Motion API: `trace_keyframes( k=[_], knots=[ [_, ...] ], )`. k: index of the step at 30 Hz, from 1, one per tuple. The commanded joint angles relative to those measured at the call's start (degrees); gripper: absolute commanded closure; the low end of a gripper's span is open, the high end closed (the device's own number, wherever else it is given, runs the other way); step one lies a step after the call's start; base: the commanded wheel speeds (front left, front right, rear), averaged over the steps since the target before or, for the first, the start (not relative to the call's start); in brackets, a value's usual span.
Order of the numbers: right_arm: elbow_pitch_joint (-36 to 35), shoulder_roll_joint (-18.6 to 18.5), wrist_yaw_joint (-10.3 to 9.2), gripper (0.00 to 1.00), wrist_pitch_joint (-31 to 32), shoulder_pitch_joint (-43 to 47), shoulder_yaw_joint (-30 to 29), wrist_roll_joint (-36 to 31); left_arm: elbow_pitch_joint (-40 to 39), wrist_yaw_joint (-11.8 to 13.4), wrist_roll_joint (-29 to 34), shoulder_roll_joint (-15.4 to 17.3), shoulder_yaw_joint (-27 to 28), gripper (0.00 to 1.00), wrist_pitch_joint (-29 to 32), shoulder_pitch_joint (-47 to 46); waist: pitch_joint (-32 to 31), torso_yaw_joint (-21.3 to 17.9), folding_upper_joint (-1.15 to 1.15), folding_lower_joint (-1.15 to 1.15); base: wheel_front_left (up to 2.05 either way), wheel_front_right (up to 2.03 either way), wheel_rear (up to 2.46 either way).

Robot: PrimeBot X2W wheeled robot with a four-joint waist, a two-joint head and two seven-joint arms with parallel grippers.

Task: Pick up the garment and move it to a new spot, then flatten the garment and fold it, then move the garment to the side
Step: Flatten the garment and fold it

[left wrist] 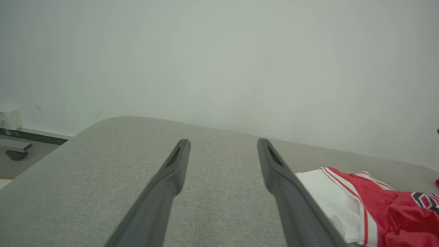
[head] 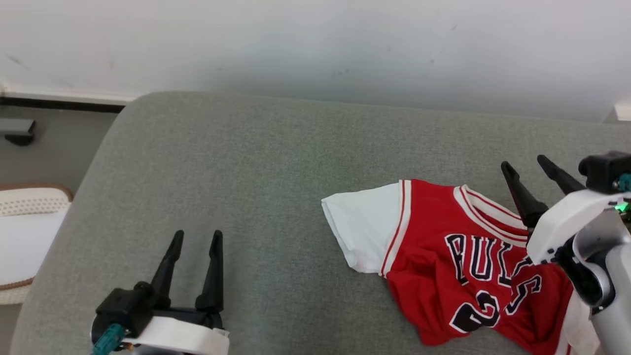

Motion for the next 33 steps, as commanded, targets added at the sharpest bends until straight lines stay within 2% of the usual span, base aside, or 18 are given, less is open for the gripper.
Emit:
trace_keyframes(
  k=[1,6,10,15,16,17,18,19,20,22,28,33],
  knots=[
    [2.52,-0.69,-0.13,0.00,1.45,-2.11,1.20,1.33,0.11,0.34,-1.07,0.19,-0.07,0.00,-0.01,-0.65,1.84,1.90,0.00,0.00,0.00,0.00,0.00],
    [13.25,-1.91,-0.14,0.00,6.75,-9.87,5.97,5.21,0.17,0.34,-1.35,0.19,-0.67,0.00,-0.01,-1.92,3.82,4.85,0.00,0.00,0.00,0.00,0.00],
    [22.12,-1.02,-0.13,0.00,13.09,-13.47,7.92,7.77,0.39,0.24,-1.01,0.19,-0.32,0.00,-0.02,-2.38,4.25,6.44,0.00,0.00,0.00,0.00,0.00],
    [28.71,0.31,-0.14,0.00,19.25,-14.48,10.66,10.47,0.49,0.10,-1.03,0.19,-0.32,0.00,-0.02,-2.21,4.01,7.46,0.00,0.00,0.00,0.00,0.00],
    [29.46,0.30,-0.13,0.11,20.24,-14.58,11.16,10.78,0.49,0.09,-1.11,0.19,-0.39,0.00,-0.02,-2.12,3.96,7.59,0.00,0.00,0.00,0.00,0.00],
    [30.16,0.37,-0.13,0.49,20.70,-14.57,11.78,10.91,0.46,0.09,-1.22,0.19,-0.46,0.00,-0.02,-2.06,3.92,7.68,0.00,0.00,0.00,0.00,0.00],
    [30.34,0.41,-0.13,0.58,20.45,-14.59,12.39,10.93,0.39,0.13,-1.30,0.20,-0.46,0.00,-0.02,-2.00,3.91,7.73,0.00,0.00,0.00,0.00,0.00],
    [30.45,0.34,-0.13,0.86,19.66,-14.76,12.77,10.99,0.31,0.19,-1.40,0.19,-0.51,0.00,-0.02,-1.95,3.94,7.75,0.00,0.00,0.00,0.00,0.00],
    [30.65,0.19,-0.13,1.00,18.90,-15.01,13.05,11.11,0.21,0.21,-1.45,0.19,-0.54,0.00,-0.02,-1.92,4.02,7.76,0.00,0.00,0.00,0.00,0.00],
    [30.64,0.13,-0.13,1.00,17.89,-15.30,13.40,11.16,0.13,0.25,-1.37,0.19,-0.50,0.00,-0.02,-1.90,4.11,7.74,0.00,0.00,0.00,0.00,0.00],
    [30.45,-0.47,-0.13,1.00,7.54,-19.85,13.00,10.83,-0.76,0.33,-1.51,0.19,-0.22,0.00,-0.02,-2.96,6.52,7.26,0.00,0.00,0.00,0.00,0.00],
    [32.83,-2.36,-0.14,1.00,-1.04,-26.44,9.56,11.32,-1.19,0.19,-2.20,0.19,-1.09,0.00,-0.02,-4.49,10.07,7.55,0.00,0.00,0.00,0.00,0.00]
  ],
)
